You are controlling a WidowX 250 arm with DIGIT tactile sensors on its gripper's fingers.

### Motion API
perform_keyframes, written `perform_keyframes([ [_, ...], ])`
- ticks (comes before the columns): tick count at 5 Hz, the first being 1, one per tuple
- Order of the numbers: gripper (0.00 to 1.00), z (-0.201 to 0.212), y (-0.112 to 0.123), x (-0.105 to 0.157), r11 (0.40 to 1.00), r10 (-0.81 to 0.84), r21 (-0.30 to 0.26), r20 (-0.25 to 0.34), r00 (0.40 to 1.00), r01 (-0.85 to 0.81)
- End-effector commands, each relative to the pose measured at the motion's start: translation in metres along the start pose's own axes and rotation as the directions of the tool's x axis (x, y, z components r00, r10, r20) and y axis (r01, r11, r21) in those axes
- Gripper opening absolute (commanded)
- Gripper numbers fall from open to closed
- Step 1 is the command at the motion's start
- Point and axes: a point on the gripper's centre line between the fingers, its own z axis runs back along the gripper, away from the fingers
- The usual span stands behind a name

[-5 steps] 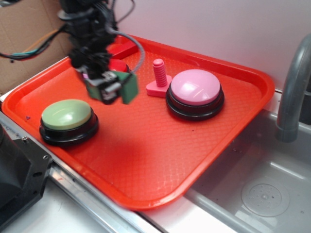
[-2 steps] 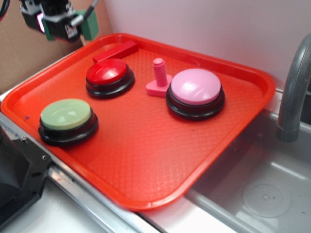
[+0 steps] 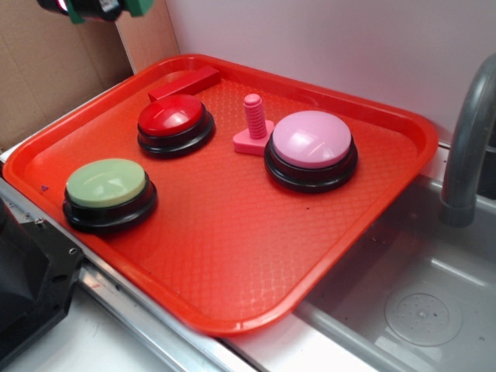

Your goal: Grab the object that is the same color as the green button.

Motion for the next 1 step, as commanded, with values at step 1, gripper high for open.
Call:
perform_keyframes([
  [1,0.0,0.0222,-0.0008,-0.006,0.999,0.053,0.009,0.07,0.996,-0.053],
])
